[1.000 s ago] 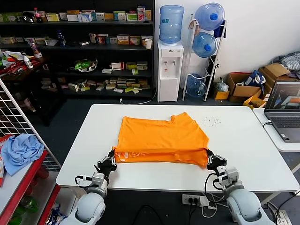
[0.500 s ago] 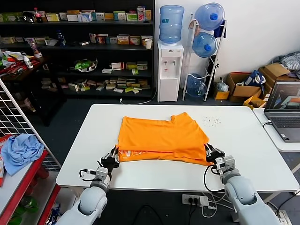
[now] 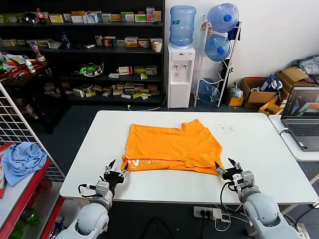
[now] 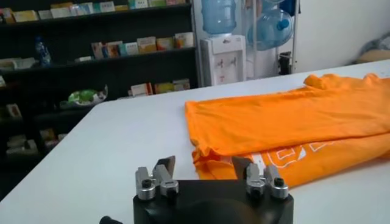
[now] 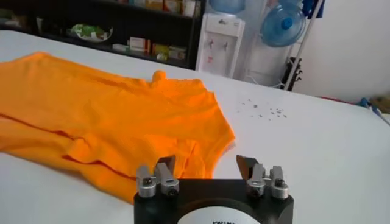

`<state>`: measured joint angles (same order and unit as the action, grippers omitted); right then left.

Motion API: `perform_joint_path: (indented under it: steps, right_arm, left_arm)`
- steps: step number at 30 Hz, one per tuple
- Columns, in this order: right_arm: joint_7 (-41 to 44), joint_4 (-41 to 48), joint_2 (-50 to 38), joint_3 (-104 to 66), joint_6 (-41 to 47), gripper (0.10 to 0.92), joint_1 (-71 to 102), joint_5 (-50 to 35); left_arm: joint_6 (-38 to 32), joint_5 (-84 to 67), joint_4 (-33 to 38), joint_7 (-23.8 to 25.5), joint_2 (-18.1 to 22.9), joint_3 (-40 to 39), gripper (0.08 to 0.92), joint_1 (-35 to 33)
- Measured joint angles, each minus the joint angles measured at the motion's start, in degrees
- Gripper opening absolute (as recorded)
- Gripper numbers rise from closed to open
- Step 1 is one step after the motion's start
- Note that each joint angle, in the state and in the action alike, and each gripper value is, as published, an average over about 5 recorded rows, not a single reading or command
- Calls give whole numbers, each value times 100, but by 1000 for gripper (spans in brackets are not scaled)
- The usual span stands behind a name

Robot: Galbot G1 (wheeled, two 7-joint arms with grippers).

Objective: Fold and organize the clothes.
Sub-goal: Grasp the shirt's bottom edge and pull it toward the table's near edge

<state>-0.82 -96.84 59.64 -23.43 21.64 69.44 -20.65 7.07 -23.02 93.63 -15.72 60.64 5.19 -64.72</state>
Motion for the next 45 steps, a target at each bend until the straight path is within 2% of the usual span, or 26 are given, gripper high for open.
perform_joint_path:
  steps: [3,6,10,16,19,32,39,42,45]
  right_arm:
    - [-6,-22,18,-18,59,820,66,-11]
    - [-5,-16,55,-12,78,821,89,-9]
    - [-2,36,107,13,91,737,93,16]
    - [-5,104,137,48,118,585,109,71]
    - [-6,140,135,56,126,499,118,92]
    - [-54,162,80,44,149,145,170,150]
    - [-59,86,-48,-50,185,127,255,105]
    - [-64,24,-126,-104,215,127,325,66]
    - [-89,-76,-218,-170,256,127,430,11]
  left_arm:
    - [26,-107,35,-7,-8,-19,805,-15]
    - [51,-212,29,-29,-11,-22,820,-5]
    - [93,-348,-37,-55,-5,-21,821,38]
    - [146,-498,-125,-74,57,-44,762,78]
    - [161,-534,-143,-74,95,-68,701,81]
    - [162,-648,-159,4,141,-60,322,-38]
    - [111,-681,1,42,68,-14,127,-192]
    - [89,-697,114,41,13,17,89,-278]
    - [92,-727,268,20,-61,42,89,-379]
